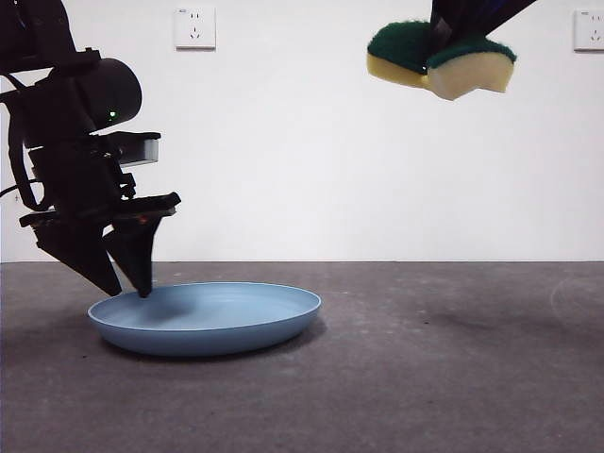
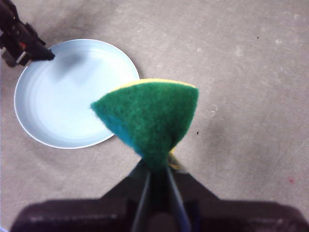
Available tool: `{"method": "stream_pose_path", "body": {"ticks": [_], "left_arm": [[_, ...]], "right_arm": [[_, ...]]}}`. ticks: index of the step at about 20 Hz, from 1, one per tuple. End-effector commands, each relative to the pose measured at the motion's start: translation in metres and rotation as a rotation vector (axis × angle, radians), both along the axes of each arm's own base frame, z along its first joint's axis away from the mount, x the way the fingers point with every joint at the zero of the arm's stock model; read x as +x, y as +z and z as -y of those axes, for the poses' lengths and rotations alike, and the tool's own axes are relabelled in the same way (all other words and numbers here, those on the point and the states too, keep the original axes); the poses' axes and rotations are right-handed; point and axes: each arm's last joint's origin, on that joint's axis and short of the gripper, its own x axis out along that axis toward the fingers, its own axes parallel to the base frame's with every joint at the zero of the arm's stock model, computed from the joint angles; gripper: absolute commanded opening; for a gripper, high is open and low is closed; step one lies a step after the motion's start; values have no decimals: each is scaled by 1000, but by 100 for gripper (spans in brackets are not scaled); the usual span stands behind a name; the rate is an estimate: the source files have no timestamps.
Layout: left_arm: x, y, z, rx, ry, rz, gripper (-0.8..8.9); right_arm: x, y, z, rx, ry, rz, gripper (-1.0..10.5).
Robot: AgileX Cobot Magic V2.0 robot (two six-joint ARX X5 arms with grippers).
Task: Pick up the plate,pick up the cloth,clean the plate with the cloth
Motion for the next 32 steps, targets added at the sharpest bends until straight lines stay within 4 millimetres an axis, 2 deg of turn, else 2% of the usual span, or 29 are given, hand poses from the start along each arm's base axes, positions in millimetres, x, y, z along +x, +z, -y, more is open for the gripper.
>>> {"method": "stream_pose_path", "body": {"ticks": [1, 3, 7, 12, 16, 21, 26, 28, 32], "left_arm": [[1, -1, 2, -26, 35, -7, 440], [-4, 10, 5, -33, 22, 20, 440], [-26, 58, 8, -85, 15, 139, 440], [-55, 108, 5, -164, 30, 287, 440], [-73, 129, 5, -162, 42, 370, 440], [-102, 133, 5, -191, 68, 447, 440], [-144, 122, -10, -196, 64, 476, 439], [-161, 120, -16, -213, 63, 484, 440], [-188, 120, -26, -224, 61, 484, 439]], "right_arm": [[1, -2, 0, -3, -8, -3, -12], [2, -2, 1, 0, -14, -5, -12], [13, -5, 1, 15, -45, 6, -12], [49, -30, 6, -23, -146, -63, -12], [87, -61, 8, 57, -123, -183, -12], [121, -110, 1, 17, -159, -257, -12], [134, -155, -6, -49, -167, -364, -12], [136, -164, -7, -67, -165, -388, -12], [136, -165, -7, -71, -163, -391, 11]]}}
